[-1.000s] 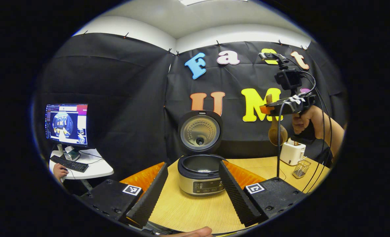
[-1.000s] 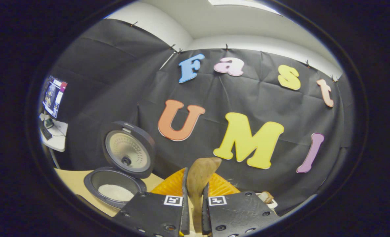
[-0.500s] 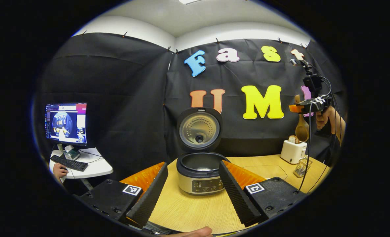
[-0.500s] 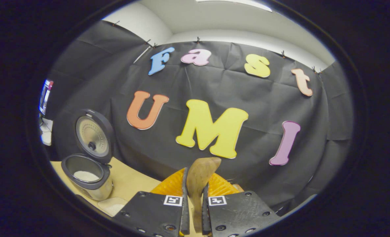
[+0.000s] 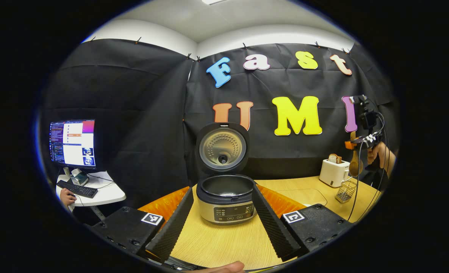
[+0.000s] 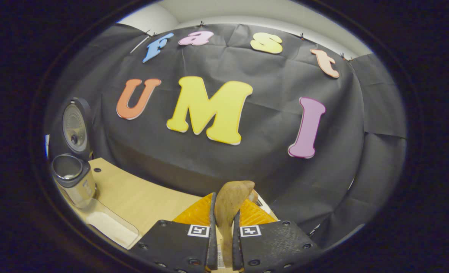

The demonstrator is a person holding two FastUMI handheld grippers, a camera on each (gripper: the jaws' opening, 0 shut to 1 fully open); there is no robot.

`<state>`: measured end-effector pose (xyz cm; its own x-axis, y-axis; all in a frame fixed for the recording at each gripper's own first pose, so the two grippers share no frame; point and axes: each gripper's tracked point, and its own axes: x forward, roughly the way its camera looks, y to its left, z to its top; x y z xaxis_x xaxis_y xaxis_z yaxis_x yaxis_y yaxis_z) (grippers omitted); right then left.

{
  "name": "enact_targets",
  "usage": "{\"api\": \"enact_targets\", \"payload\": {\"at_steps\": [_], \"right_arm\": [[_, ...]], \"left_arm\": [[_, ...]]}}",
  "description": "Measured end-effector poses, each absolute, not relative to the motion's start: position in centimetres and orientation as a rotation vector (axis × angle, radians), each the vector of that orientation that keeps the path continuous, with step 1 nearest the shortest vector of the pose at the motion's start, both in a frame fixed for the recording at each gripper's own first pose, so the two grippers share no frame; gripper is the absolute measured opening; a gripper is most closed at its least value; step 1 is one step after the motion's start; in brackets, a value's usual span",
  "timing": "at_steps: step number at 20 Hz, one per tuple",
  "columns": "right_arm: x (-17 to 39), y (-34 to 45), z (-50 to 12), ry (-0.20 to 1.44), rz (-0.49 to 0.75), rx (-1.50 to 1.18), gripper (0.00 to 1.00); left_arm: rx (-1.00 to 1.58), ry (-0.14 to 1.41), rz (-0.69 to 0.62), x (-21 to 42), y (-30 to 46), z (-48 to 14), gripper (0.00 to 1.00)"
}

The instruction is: Close the left gripper, press the button to open the rice cooker; take a wooden spoon from the chopstick holder with the right hand, scoop a spoonful of rice and pour it into the rice cooker, then put the wooden spoon back into the chopstick holder.

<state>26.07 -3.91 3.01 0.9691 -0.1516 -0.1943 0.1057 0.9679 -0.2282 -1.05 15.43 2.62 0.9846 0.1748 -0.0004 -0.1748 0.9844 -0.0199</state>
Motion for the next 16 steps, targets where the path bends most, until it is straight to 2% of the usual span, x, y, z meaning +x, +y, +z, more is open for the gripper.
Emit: {"api": "enact_targets", "payload": {"at_steps": [7, 12, 13, 14, 15, 16], "right_arm": [[27.5, -7.2, -2.4, 0.272, -0.156, -0.042, 0.16], [27.4, -8.6, -3.5, 0.288, -0.189, -0.029, 0.17], [27.2, -8.7, -3.6, 0.297, -0.186, -0.015, 0.27], [26.7, -9.0, -3.4, 0.296, -0.195, -0.011, 0.29], [26.5, -9.5, -2.7, 0.278, -0.213, -0.016, 0.36], [26.3, -10.2, -1.9, 0.253, -0.238, -0.028, 0.37]], "left_arm": [[-0.031, 0.014, 0.187, -0.7, 15.9, 2.1, 0.99], [-0.028, 0.016, 0.184, -0.5, 15.6, 2.0, 0.99], [-0.028, 0.018, 0.175, -0.5, 15.2, 2.0, 0.99], [-0.030, 0.014, 0.164, -0.4, 14.7, 2.0, 0.99], [-0.029, 0.010, 0.155, -0.3, 14.3, 2.2, 0.99], [-0.024, 0.011, 0.150, -0.2, 14.0, 2.1, 0.95]]}}
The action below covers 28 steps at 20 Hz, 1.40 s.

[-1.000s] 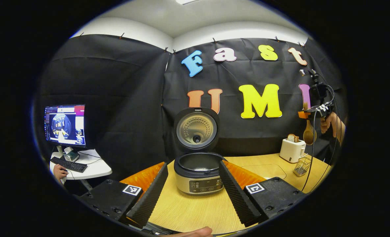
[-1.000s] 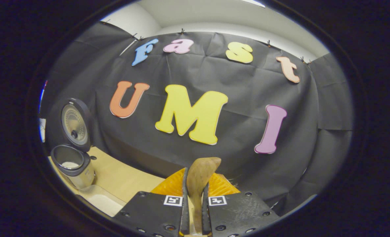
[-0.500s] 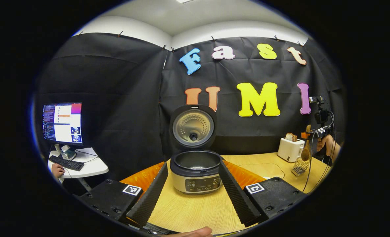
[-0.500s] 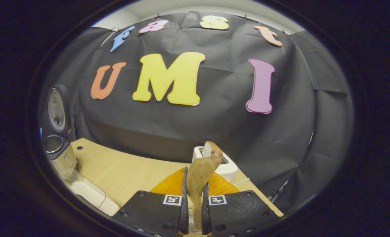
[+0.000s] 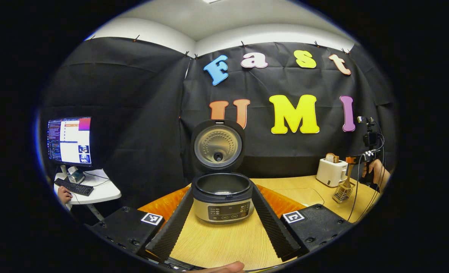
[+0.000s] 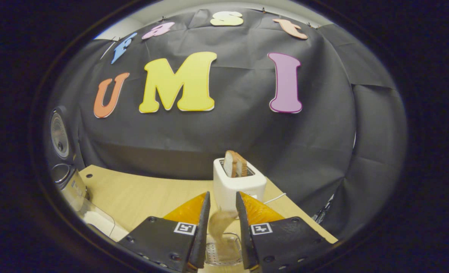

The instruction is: Close the left gripper, press the button to open the rice cooker; take a wooden spoon from the chopstick holder with the right hand, scoop a spoonful of rice and pour it into the rice cooker, then put the wooden spoon back into the chopstick holder.

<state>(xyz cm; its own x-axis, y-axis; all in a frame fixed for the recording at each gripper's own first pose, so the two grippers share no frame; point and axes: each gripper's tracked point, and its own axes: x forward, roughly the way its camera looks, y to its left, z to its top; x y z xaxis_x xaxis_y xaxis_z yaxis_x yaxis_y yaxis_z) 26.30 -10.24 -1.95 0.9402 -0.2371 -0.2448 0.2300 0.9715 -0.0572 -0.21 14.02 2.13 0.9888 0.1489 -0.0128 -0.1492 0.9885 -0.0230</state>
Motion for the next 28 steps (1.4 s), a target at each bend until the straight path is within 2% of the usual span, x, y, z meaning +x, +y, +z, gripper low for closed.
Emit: {"api": "enact_targets", "payload": {"at_steps": [2, 3, 5, 6, 7, 10, 11, 12, 14, 17, 18, 24, 28], "right_arm": [[25.2, -10.0, 0.0, 0.208, -0.237, -0.041, 0.40], [24.7, -9.8, 0.6, 0.201, -0.241, -0.057, 0.45], [23.7, -9.9, 1.6, 0.188, -0.256, -0.103, 0.62], [23.2, -9.2, 1.7, 0.190, -0.242, -0.114, 0.58], [22.8, -8.7, 1.9, 0.191, -0.232, -0.107, 0.65], [21.8, -8.6, 2.5, 0.178, -0.238, -0.113, 0.79], [21.4, -8.5, 2.8, 0.169, -0.242, -0.134, 0.87], [20.9, -8.4, 3.3, 0.150, -0.251, -0.155, 0.95], [19.8, -8.0, 3.6, 0.114, -0.266, -0.184, 0.96], [17.6, -5.2, 3.2, 0.082, -0.199, -0.160, 0.98], [17.1, -4.3, 2.5, 0.084, -0.172, -0.142, 0.95], [13.9, -3.0, -0.8, 0.129, -0.160, -0.093, 0.95], [12.5, -2.3, -3.0, 0.176, -0.125, -0.063, 0.95]], "left_arm": [[-0.017, 0.018, 0.142, -0.1, 13.5, 1.8, 0.99], [-0.016, 0.021, 0.139, 0.0, 13.3, 1.7, 0.99], [-0.002, 0.027, 0.142, 0.2, 13.0, 1.5, 0.99], [0.007, 0.023, 0.152, 0.3, 13.1, 1.8, 0.95], [0.017, 0.019, 0.155, 0.4, 13.2, 1.8, 0.99], [0.010, 0.013, 0.170, 1.0, 13.4, 1.7, 0.99], [0.006, 0.020, 0.175, 1.5, 13.4, 1.8, 0.95], [0.017, 0.029, 0.181, 2.1, 13.5, 2.0, 0.99], [0.035, 0.036, 0.206, 3.4, 14.2, 2.9, 0.99], [-0.004, 0.049, 0.223, 5.6, 15.1, 3.2, 0.99], [-0.019, 0.059, 0.221, 6.5, 15.3, 3.2, 0.99], [-0.048, 0.121, 0.266, 11.6, 17.7, 3.6, 0.99], [-0.063, 0.133, 0.293, 15.6, 19.2, 6.3, 0.99]]}}
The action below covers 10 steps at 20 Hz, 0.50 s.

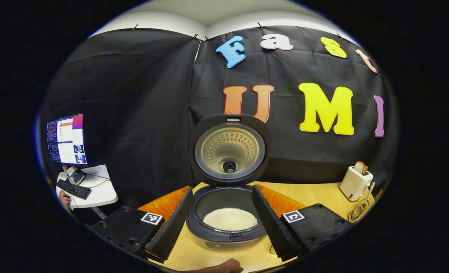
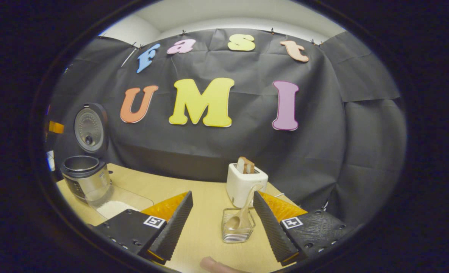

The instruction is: Close the left gripper, press the button to open the rice cooker; take a wooden spoon from the chopstick holder with the right hand, scoop a spoonful of rice and pour it into the rice cooker, then put the wooden spoon back into the chopstick holder.

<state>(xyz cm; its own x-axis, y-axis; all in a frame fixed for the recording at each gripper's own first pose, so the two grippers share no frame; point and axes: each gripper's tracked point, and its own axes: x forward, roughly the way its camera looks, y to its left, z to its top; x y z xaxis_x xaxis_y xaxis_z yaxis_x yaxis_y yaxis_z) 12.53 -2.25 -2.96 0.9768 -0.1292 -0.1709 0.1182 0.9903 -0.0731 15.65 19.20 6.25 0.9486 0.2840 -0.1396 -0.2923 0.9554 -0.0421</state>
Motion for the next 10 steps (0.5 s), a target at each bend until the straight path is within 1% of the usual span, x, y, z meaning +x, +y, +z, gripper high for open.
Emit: {"api": "enact_targets", "payload": {"at_steps": [1, 4, 5, 6, 8, 9, 10], "right_arm": [[12.3, -2.2, -3.2, 0.176, -0.123, -0.063, 0.97], [11.6, -1.8, -4.0, 0.171, -0.093, -0.083, 0.97], [11.4, -1.5, -4.3, 0.168, -0.078, -0.092, 0.95], [11.3, -1.1, -4.4, 0.163, -0.063, -0.092, 0.97], [11.0, -0.2, -5.0, 0.165, -0.017, -0.085, 0.98], [10.9, 0.3, -5.2, 0.165, 0.012, -0.080, 0.95], [10.7, 0.6, -5.3, 0.167, 0.036, -0.074, 0.95]], "left_arm": [[-0.056, 0.118, 0.296, 16.9, 19.6, 7.4, 0.99], [-0.039, 0.081, 0.334, 19.8, 21.4, 11.0, 0.99], [-0.036, 0.068, 0.349, 20.7, 21.7, 12.2, 0.99], [-0.010, 0.042, 0.367, 21.7, 22.3, 13.8, 0.99], [0.044, 0.000, 0.411, 23.3, 23.6, 16.6, 0.99], [0.043, -0.018, 0.418, 24.1, 23.9, 17.8, 0.98], [0.027, -0.032, 0.411, 25.2, 23.8, 18.8, 0.98]]}}
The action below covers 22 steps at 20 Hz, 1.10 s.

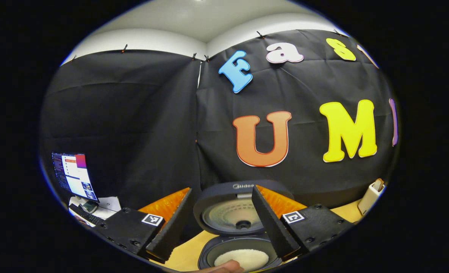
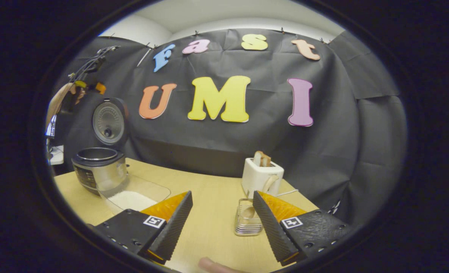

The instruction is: Close the left gripper, press the button to open the rice cooker; take a wooden spoon from the chopstick holder with the right hand, scoop a spoonful of rice and pour it into the rice cooker, then put the wooden spoon back into the chopstick holder.

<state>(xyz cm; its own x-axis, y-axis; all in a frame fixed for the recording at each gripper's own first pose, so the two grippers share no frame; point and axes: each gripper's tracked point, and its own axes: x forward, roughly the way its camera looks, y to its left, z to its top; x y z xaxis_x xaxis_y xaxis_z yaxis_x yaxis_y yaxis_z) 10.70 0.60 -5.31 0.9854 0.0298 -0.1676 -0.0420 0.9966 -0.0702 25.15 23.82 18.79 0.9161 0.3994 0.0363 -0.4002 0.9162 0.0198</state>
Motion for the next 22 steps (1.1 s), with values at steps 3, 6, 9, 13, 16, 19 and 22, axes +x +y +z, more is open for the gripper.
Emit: {"api": "enact_targets", "payload": {"at_steps": [3, 6, 9, 13, 16, 19, 22], "right_arm": [[10.7, 0.2, -5.7, 0.175, 0.057, -0.076, 0.97], [10.5, -1.1, -4.9, 0.152, 0.035, -0.077, 0.93], [10.2, -1.3, -4.5, 0.147, 0.057, -0.032, 0.95], [10.1, -1.0, -4.6, 0.142, 0.087, -0.014, 0.95], [10.0, -1.0, -4.9, 0.145, 0.093, 0.000, 0.97], [9.7, -1.6, -5.0, 0.148, 0.073, -0.004, 0.95], [8.8, -1.7, -4.6, 0.140, 0.058, -0.016, 0.97]], "left_arm": [[-0.035, -0.055, 0.389, 28.4, 24.3, 20.7, 0.98], [-0.038, -0.043, 0.363, 31.6, 24.5, 21.3, 0.98], [0.025, 0.000, 0.354, 33.8, 24.7, 20.4, 0.99], [0.050, 0.054, 0.359, 35.6, 25.1, 18.5, 0.98], [0.031, 0.086, 0.352, 35.4, 24.8, 17.0, 0.99], [-0.022, 0.102, 0.330, 35.0, 24.2, 16.4, 0.96], [-0.016, 0.100, 0.334, 32.9, 23.5, 16.0, 0.97]]}}
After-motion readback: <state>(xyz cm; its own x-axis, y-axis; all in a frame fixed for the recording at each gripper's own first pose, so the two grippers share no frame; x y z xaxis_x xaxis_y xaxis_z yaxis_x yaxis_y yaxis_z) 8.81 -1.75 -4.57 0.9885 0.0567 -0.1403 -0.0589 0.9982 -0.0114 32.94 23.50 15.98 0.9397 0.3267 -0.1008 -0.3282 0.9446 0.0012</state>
